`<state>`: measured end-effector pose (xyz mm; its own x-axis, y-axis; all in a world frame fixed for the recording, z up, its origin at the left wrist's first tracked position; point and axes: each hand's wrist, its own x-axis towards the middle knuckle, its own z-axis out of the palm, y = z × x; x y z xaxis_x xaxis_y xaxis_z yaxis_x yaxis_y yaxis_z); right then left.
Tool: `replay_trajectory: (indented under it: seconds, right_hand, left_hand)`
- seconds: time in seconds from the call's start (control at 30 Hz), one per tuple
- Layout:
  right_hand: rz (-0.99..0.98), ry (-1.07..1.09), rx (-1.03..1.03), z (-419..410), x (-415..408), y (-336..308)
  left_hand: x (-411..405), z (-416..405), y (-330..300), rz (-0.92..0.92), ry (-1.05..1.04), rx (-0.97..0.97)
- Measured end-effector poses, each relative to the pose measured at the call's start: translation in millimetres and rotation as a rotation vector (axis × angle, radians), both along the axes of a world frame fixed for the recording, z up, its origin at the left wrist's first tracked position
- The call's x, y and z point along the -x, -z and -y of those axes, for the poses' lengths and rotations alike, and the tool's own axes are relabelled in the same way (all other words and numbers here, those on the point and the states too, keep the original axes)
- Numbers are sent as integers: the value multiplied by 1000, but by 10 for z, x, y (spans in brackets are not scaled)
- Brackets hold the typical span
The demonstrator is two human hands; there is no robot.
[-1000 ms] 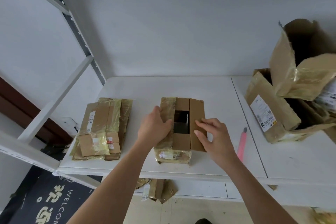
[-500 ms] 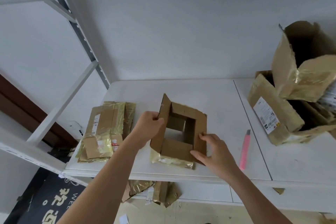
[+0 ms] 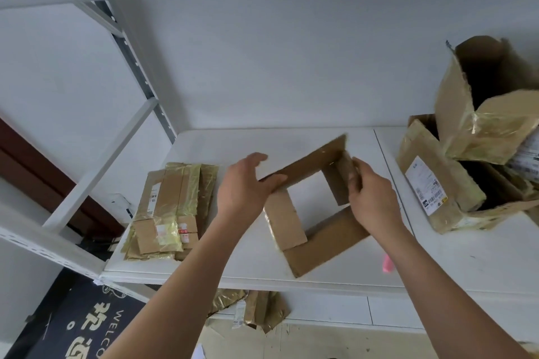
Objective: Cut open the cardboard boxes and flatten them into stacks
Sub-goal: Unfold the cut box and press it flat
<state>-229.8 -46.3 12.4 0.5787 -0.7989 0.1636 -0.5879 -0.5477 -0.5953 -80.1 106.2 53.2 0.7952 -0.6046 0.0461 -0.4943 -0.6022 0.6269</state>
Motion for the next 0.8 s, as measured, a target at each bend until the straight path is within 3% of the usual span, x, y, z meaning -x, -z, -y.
replay_trajectory:
  seconds: [0.1,0.23,0.4,0.47,0.53,0.6,0.63,0.7,0.73,0.8]
  right_hand:
    - [144,78,-136,32,60,49]
    - [229,88,-170,22,43,96]
    - [282,-45,-176,-40,44,50]
    - [316,-129,-129,22,75,114]
    - [310,-245,-4,131,125,227]
    - [167,-395,110,225,190,379]
    - [51,-470,106,241,214,439]
    - [-209,-567,-7,166,239,525]
    - [-325,-603,-67,104,236,576]
    - [-520,-650,-139,-24,215,704]
  left_hand:
    - [49,-38,66,-68,-37,-82]
    - [145,47,304,-273,-67,-76]
    - [91,67,438,-193,-60,26]
    - [5,10,444,-364,-51,241]
    - [-130,-78,426,-740,-175,567]
    - [-283,-196,461,-1101,-302,766]
    - [-346,-259,519,-1182,-361,775]
    - [-386,-358,664,-1104,-468,599]
    - [-361,-384,734,-946,-480,425]
    - [-241,-386,914,-514,-286,12]
